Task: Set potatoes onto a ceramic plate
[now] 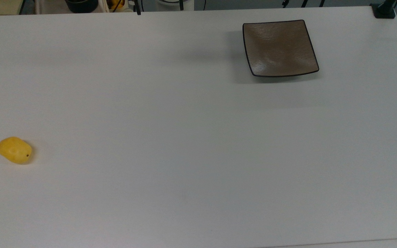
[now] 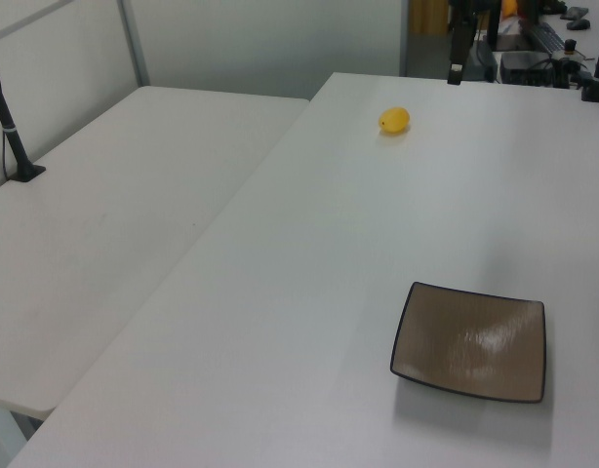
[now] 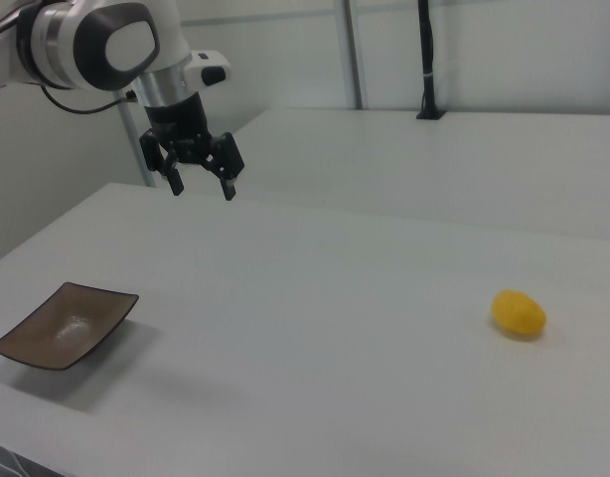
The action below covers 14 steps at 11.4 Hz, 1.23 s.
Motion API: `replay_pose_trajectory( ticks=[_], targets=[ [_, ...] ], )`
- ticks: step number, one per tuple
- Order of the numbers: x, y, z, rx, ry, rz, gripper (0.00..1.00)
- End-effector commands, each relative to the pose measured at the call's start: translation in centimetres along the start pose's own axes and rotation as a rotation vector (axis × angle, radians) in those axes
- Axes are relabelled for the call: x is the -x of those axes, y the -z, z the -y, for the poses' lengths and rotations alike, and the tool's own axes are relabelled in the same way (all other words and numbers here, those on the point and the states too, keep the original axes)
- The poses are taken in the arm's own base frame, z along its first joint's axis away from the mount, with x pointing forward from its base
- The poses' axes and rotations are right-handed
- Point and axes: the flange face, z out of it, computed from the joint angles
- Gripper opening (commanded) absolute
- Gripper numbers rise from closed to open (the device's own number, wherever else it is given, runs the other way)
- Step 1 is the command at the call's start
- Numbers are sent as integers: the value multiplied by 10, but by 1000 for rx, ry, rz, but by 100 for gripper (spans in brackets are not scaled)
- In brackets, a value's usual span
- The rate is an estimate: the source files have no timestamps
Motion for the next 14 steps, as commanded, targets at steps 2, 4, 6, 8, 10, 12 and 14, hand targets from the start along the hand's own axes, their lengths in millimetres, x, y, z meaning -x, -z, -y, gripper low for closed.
replay_pose_trajectory(
  ticks=[2, 4, 6, 8, 10, 12, 14],
  targets=[
    [4, -5, -25, 11, 273, 15, 100],
    [2, -18, -32, 2, 357, 43, 100],
    [2, -24, -33, -6, 383, 62, 100],
    [6, -30, -32, -24, 374, 107, 100],
    [15, -30, -33, -45, 374, 166, 100],
    [23, -32, -49, -43, 366, 209, 100],
    [17, -33, -78, -42, 366, 193, 100]
  ],
)
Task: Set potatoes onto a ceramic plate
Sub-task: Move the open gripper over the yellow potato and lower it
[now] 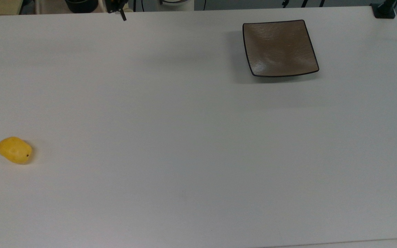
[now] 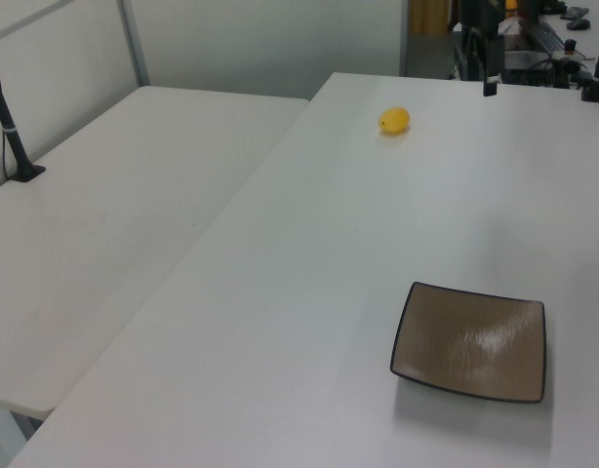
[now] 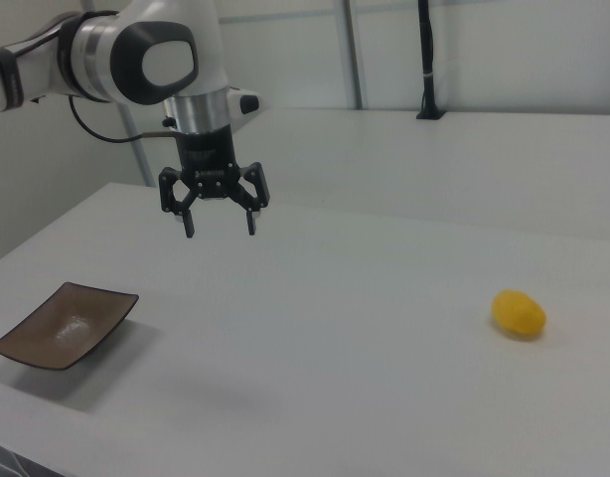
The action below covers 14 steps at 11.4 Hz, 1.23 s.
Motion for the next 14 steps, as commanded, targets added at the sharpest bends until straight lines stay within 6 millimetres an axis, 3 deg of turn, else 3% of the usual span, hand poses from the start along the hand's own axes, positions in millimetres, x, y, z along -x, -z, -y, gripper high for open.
replay_pose_trajectory(
  ticks=[1, 4, 9, 11, 14],
  targets=[
    [5, 10, -49, 11, 56, -12, 100],
    [-10, 6, -122, 78, 115, -93, 100],
    [-50, -25, -215, 320, 169, -292, 100],
    [-60, -48, -245, 382, 148, -326, 100],
    [-70, -99, -280, 448, 128, -342, 100]
  ],
)
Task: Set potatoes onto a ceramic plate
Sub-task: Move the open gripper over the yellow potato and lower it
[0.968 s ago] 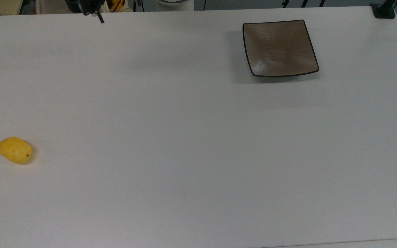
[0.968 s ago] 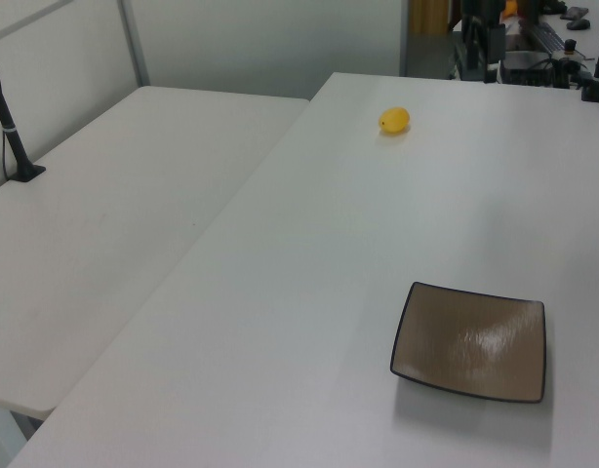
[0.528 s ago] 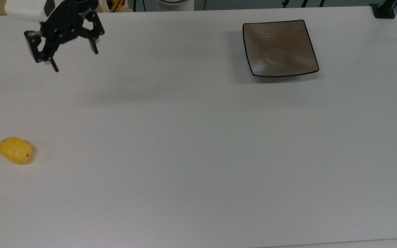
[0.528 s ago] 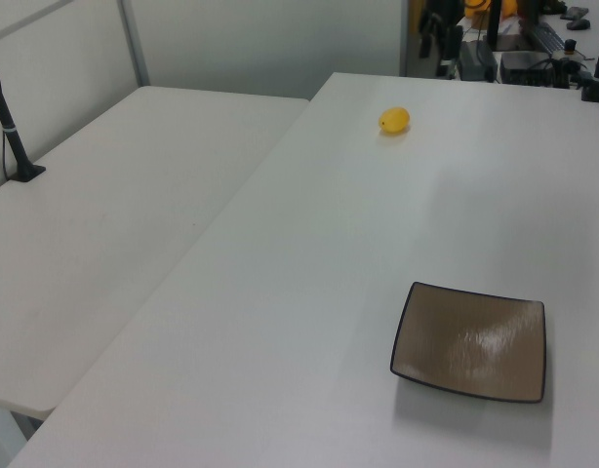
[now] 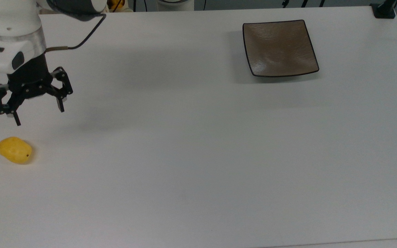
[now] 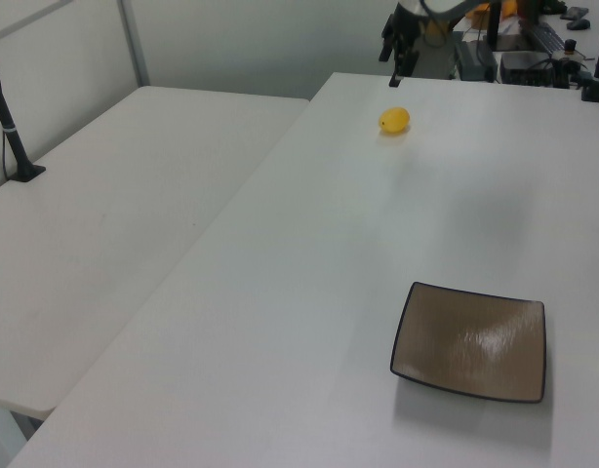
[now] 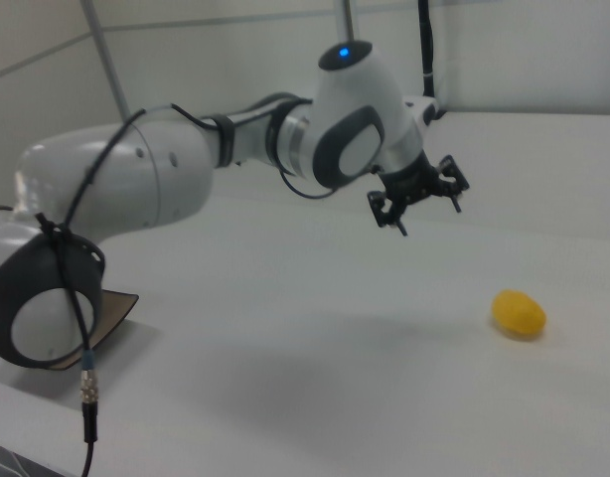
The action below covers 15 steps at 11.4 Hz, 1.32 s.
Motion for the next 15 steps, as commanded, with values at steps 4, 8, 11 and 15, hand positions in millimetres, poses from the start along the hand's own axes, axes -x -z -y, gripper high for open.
replay_pose_trajectory(
  ticks=[4, 8, 11, 15],
  targets=[
    [33, -84, -39, 133, 4, 36, 100],
    [56, -124, -41, 153, -1, 60, 100],
    [69, -149, -38, 137, 0, 92, 100],
    [85, -173, -40, 193, 1, 87, 100]
  ],
)
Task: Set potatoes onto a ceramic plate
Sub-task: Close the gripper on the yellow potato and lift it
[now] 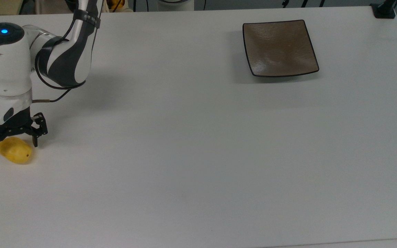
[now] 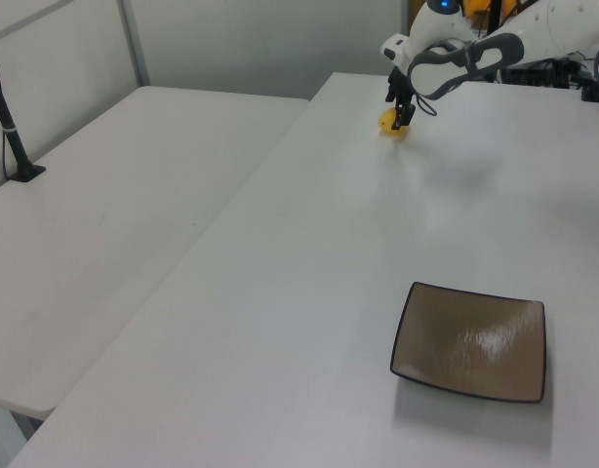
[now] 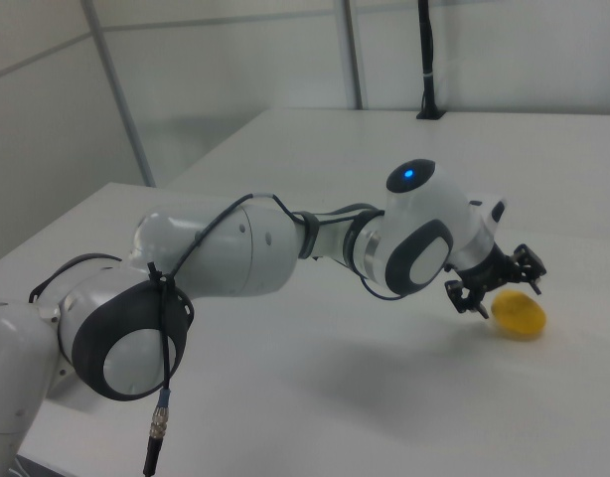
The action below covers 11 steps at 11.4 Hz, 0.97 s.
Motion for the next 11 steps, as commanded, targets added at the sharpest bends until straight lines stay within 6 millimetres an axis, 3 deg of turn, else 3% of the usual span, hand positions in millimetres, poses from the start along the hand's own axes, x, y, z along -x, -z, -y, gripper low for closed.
replay_pose_trajectory(
  ticks=[1, 2, 5, 7, 9, 10, 11],
  targets=[
    [2, -9, -1, 32, 24, 2, 100],
    [2, -10, -1, 30, 24, 4, 100],
    [2, -12, 1, 26, 27, 7, 86],
    [2, -12, 2, 35, 61, 24, 56],
    [4, -17, 7, 45, 124, 63, 16],
    [4, -17, 9, 43, 127, 66, 2],
    [5, -16, 8, 45, 125, 66, 0]
  ],
)
